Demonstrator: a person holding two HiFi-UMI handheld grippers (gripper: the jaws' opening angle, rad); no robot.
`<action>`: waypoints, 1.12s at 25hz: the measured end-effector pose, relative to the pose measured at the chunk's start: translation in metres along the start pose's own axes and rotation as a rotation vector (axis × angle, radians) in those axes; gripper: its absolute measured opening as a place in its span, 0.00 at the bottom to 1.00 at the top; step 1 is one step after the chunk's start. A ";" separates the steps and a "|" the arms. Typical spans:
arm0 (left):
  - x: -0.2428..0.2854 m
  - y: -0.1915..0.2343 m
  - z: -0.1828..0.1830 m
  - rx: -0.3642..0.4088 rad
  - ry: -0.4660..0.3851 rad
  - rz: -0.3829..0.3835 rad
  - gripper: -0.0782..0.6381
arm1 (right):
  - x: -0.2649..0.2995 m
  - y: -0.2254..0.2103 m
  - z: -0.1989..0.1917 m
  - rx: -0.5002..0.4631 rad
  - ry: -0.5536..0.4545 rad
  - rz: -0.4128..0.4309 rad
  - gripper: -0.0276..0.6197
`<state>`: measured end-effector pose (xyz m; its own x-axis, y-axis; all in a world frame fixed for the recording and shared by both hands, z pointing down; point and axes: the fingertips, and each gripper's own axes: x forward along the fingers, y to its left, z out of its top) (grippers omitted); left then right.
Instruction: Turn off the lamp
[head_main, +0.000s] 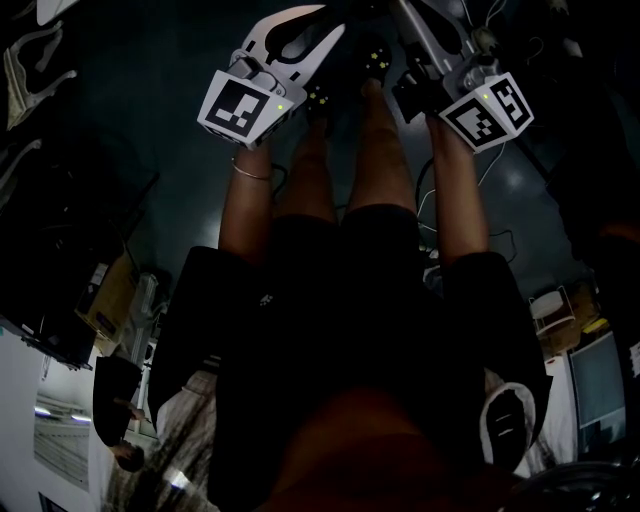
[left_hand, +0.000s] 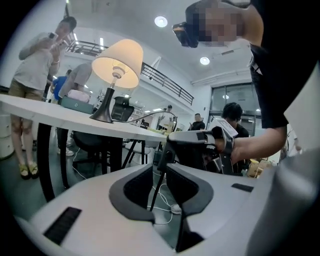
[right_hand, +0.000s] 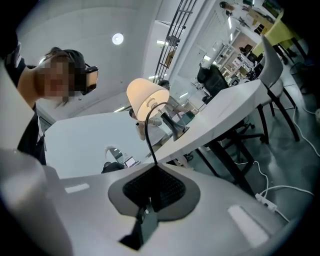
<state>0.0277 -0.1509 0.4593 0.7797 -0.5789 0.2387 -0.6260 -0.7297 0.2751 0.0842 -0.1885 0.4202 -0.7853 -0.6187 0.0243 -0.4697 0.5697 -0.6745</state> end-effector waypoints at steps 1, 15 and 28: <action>0.000 0.002 0.000 -0.018 -0.013 0.001 0.21 | 0.000 0.001 0.001 0.004 -0.002 0.004 0.05; 0.018 -0.007 -0.015 0.029 0.004 -0.036 0.21 | -0.009 0.004 0.013 0.206 -0.109 0.068 0.05; 0.017 -0.018 -0.015 0.136 0.039 -0.066 0.14 | -0.013 -0.004 0.010 0.209 -0.118 0.031 0.05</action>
<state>0.0518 -0.1424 0.4720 0.8163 -0.5154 0.2608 -0.5635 -0.8098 0.1635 0.1006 -0.1879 0.4154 -0.7395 -0.6687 -0.0774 -0.3423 0.4726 -0.8121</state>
